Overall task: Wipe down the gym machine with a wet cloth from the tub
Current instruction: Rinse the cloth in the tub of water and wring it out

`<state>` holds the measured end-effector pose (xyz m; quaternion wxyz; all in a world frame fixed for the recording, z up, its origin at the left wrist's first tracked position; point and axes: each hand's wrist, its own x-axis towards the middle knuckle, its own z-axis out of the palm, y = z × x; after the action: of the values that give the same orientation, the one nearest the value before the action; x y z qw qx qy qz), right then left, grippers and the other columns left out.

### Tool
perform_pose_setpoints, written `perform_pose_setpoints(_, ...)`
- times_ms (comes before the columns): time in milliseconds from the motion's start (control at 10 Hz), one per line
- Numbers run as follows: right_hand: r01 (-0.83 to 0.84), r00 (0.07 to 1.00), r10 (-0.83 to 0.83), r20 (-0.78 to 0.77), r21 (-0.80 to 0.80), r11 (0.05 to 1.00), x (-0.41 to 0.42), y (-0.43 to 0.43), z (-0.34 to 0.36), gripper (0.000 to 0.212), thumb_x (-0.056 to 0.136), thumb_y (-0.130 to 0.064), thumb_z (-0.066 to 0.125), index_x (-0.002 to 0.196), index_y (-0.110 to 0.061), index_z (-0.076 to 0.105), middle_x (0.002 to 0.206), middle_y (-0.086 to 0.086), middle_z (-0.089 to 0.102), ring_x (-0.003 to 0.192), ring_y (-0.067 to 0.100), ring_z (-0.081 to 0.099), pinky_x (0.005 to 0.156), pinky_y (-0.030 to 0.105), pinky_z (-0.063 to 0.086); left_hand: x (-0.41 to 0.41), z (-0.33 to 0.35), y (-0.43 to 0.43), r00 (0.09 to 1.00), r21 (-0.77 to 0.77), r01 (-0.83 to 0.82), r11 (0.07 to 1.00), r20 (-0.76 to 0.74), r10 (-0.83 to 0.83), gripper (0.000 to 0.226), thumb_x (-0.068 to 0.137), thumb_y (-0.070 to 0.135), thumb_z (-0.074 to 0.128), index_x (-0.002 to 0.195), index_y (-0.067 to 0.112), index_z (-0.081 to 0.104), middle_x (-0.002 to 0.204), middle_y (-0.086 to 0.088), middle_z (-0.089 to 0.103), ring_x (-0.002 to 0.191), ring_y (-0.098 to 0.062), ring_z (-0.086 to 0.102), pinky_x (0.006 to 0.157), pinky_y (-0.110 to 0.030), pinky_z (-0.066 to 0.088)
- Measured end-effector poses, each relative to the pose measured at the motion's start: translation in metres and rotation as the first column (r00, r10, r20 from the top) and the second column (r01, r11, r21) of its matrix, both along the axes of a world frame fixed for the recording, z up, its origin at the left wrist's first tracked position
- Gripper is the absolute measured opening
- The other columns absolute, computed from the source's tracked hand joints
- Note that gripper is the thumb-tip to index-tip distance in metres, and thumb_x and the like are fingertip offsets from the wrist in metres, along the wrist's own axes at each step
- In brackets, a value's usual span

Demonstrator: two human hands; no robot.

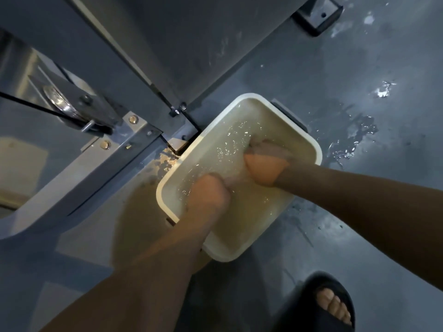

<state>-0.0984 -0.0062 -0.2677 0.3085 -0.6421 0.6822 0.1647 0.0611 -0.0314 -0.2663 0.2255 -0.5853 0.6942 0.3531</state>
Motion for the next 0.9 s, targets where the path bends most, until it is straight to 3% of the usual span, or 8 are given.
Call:
perform_pose_setpoints(100,0.076,0.992,-0.076,0.105,0.000,0.997,0.006,-0.004,0.000,0.018,0.093,-0.011,0.057,0.107,-0.005,0.067,0.113,0.018,0.069,0.111,0.032,0.065,0.093,0.034,0.050,-0.007,-0.001,-0.003,0.994,0.062,-0.102,0.993,-0.038,0.104,0.029,0.100,0.013,0.052,0.117,-0.004,0.068,0.119,-0.020,0.069,0.114,-0.037,0.064,0.089,-0.037,0.049)
perform_pose_setpoints(300,0.168,0.955,-0.184,0.233,0.087,0.982,0.007,-0.005,-0.003,0.034,0.102,-0.041,0.054,0.092,-0.010,0.063,0.107,0.017,0.067,0.104,0.032,0.064,0.087,0.033,0.047,-0.011,-0.014,-0.003,0.792,0.225,-0.547,0.807,-0.175,0.585,0.033,0.100,0.012,0.053,0.123,-0.010,0.062,0.123,-0.029,0.065,0.114,-0.041,0.065,0.096,-0.044,0.055)
perform_pose_setpoints(400,0.163,0.946,-0.171,0.274,0.052,0.985,0.010,-0.003,0.008,0.041,0.099,-0.050,0.049,0.084,-0.013,0.059,0.098,0.015,0.065,0.093,0.031,0.059,0.076,0.032,0.043,-0.011,-0.013,-0.001,0.650,0.384,-0.628,0.677,-0.218,0.728,0.038,0.100,0.024,0.046,0.094,-0.004,0.071,0.076,-0.023,0.070,0.065,-0.036,0.068,0.063,-0.048,0.061)
perform_pose_setpoints(500,0.123,0.951,-0.120,0.283,0.007,0.992,0.010,0.000,0.018,0.042,0.101,-0.043,0.040,0.077,-0.012,0.057,0.093,0.017,0.061,0.092,0.030,0.053,0.078,0.034,0.039,-0.010,-0.011,0.000,0.506,0.482,-0.699,0.529,-0.190,0.841,0.045,0.098,0.031,0.035,0.075,0.004,0.062,0.045,-0.014,0.050,0.036,-0.024,0.045,0.044,-0.025,0.041)
perform_pose_setpoints(600,0.120,0.961,-0.113,0.254,-0.016,0.993,0.013,-0.001,0.021,0.039,0.106,-0.027,0.044,0.072,-0.012,0.054,0.075,0.010,0.055,0.087,0.030,0.050,0.078,0.037,0.042,-0.012,-0.004,0.004,0.463,0.548,-0.661,0.512,-0.238,0.854,0.048,0.099,0.037,0.036,0.069,0.007,0.058,0.047,-0.011,0.049,0.038,-0.024,0.043,0.054,-0.035,0.044)
perform_pose_setpoints(700,0.202,0.938,-0.207,0.277,0.048,0.978,0.011,-0.003,0.015,0.044,0.103,-0.033,0.045,0.063,-0.014,0.053,0.065,0.007,0.056,0.074,0.034,0.060,0.070,0.037,0.050,-0.014,-0.004,0.008,0.457,0.556,-0.634,0.538,-0.292,0.840,0.051,0.103,0.045,0.045,0.077,0.004,0.061,0.057,-0.018,0.054,0.049,-0.027,0.053,0.056,-0.041,0.052)
perform_pose_setpoints(800,0.233,0.922,-0.264,0.285,0.136,0.963,0.007,-0.002,0.010,0.042,0.108,-0.036,0.039,0.074,-0.018,0.056,0.079,0.007,0.064,0.077,0.030,0.063,0.068,0.034,0.051,-0.009,-0.017,0.007,0.540,0.449,-0.635,0.628,-0.323,0.777,0.041,0.105,0.046,0.050,0.097,0.007,0.057,0.058,-0.012,0.056,0.042,-0.020,0.046,0.041,-0.021,0.036)
perform_pose_setpoints(900,0.249,0.919,-0.295,0.263,0.193,0.949,0.005,-0.004,0.015,0.034,0.109,-0.024,0.045,0.075,-0.029,0.044,0.087,0.004,0.058,0.078,0.016,0.066,0.060,0.027,0.048,-0.006,-0.021,0.001,0.528,0.405,-0.678,0.614,-0.312,0.789,0.015,0.104,0.021,0.053,0.099,0.008,0.050,0.057,-0.010,0.052,0.034,-0.015,0.038,0.037,-0.016,0.026)
